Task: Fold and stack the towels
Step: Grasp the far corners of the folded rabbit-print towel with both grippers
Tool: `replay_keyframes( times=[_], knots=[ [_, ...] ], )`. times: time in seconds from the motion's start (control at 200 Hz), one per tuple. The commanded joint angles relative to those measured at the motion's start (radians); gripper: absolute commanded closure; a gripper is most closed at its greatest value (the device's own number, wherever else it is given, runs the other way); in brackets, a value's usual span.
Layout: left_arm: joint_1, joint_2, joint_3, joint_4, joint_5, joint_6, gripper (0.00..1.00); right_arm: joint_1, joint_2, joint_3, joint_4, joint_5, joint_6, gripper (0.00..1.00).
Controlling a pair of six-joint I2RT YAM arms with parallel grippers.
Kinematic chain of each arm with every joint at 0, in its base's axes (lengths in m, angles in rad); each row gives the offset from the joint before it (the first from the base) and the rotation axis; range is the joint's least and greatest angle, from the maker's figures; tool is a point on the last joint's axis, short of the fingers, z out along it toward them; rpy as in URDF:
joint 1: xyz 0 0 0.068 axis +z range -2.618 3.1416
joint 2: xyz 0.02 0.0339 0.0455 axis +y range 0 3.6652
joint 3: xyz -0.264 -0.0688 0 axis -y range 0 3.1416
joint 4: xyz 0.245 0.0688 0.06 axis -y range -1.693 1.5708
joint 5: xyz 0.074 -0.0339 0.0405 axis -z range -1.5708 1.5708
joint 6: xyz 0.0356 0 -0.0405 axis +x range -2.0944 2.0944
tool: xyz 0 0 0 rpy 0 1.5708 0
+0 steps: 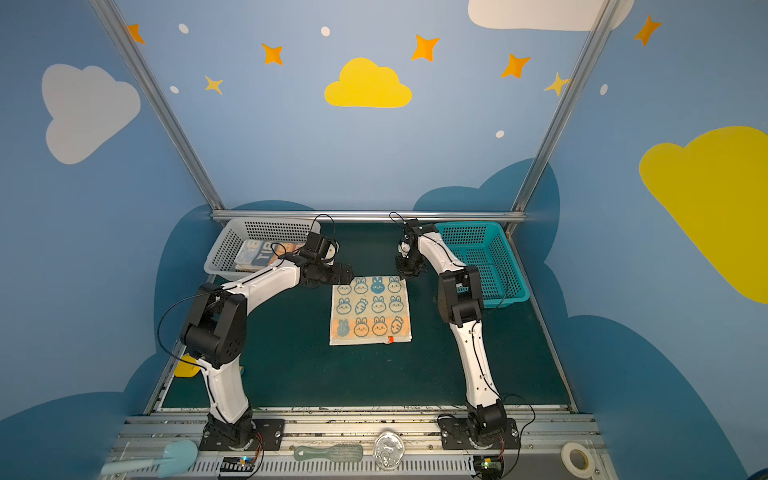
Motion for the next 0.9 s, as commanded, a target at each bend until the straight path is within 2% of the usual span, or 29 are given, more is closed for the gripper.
replay_keyframes(
  times=[0.0, 0.08, 0.235, 0.39, 0.611, 0.706, 0.896],
  knots=[
    [0.016, 0.035, 0.046, -0.074, 0.007, 0.022, 0.0, 0.007, 0.034, -0.024, -0.027, 0.001, 0.005, 0.94],
    [0.026, 0.07, 0.078, -0.098, 0.018, 0.03, 0.0, 0.003, 0.032, -0.016, -0.028, -0.006, 0.007, 1.0],
    [0.064, 0.159, 0.145, -0.118, 0.079, 0.047, 0.0, -0.001, 0.026, -0.001, -0.038, -0.011, 0.001, 1.0],
    [0.076, 0.248, 0.241, -0.159, 0.094, 0.093, 0.06, -0.005, 0.024, -0.001, -0.039, -0.011, -0.002, 1.0],
    [0.088, 0.284, 0.263, -0.17, 0.077, 0.114, 0.19, -0.007, 0.026, -0.001, -0.044, -0.007, -0.01, 1.0],
    [0.096, 0.284, 0.254, -0.161, 0.089, 0.129, 0.31, -0.008, 0.026, -0.001, -0.042, -0.01, -0.007, 1.0],
    [0.099, 0.29, 0.242, -0.151, 0.086, 0.163, 0.43, -0.01, 0.023, -0.005, -0.045, -0.01, -0.006, 1.0]
  ],
)
